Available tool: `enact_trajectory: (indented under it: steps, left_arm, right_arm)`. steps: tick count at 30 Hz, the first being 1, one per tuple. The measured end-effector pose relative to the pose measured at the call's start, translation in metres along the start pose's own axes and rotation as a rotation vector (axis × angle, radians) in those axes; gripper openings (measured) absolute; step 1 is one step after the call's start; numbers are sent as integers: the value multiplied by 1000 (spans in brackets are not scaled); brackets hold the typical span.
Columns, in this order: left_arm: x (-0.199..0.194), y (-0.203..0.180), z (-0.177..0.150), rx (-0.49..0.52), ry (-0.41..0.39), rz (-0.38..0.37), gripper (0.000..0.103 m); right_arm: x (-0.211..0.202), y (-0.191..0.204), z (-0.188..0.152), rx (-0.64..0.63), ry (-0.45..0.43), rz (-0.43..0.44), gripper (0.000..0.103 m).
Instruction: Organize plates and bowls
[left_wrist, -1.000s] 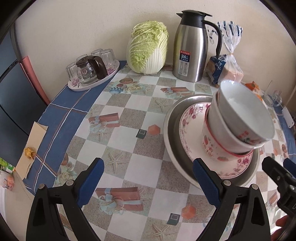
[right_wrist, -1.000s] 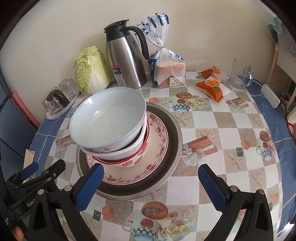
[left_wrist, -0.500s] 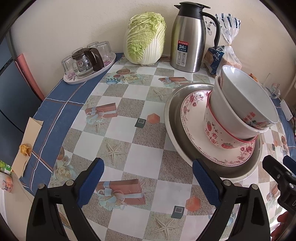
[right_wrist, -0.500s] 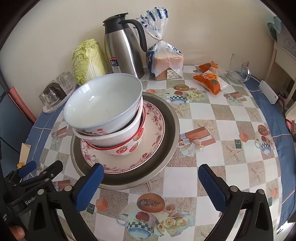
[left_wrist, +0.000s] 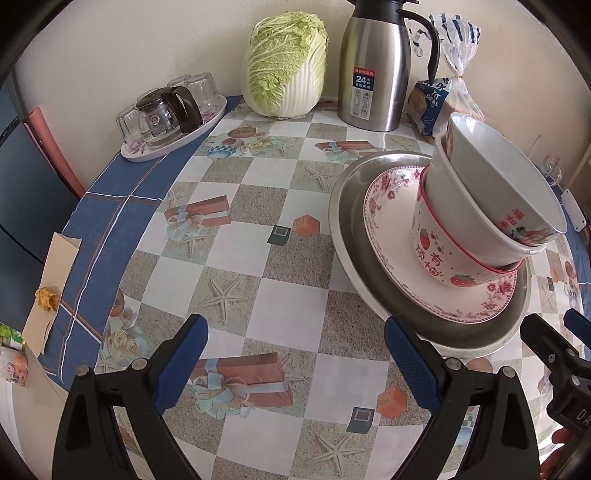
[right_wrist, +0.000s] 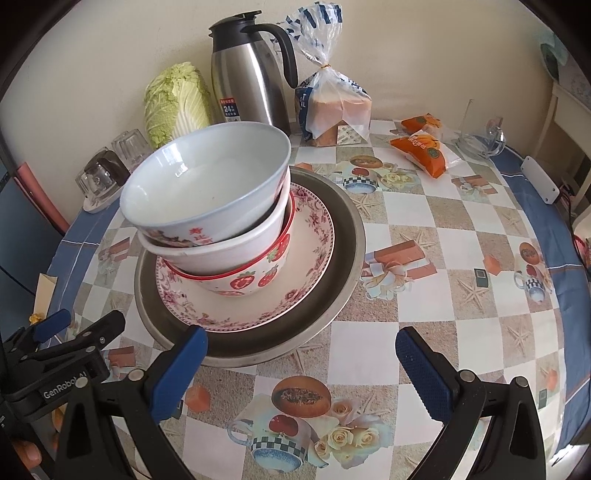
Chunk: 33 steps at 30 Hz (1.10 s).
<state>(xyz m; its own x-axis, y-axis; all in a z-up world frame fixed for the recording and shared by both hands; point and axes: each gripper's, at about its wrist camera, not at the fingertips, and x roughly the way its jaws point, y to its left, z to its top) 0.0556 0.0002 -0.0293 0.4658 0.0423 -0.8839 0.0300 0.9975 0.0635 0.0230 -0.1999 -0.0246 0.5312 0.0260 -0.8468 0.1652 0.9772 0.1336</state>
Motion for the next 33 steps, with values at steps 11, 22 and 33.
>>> enact_trajectory:
  steps: [11, 22, 33]
  left_arm:
    - [2, 5, 1, -7, -2, 0, 96]
    - [3, 6, 2, -6, 0, 0, 96]
    - [4, 5, 2, -4, 3, -1, 97]
  right_arm:
    - [3, 2, 1, -11, 10, -5, 103]
    - [5, 3, 1, -17, 17, -7, 103]
    - [5, 2, 1, -11, 22, -7, 103]
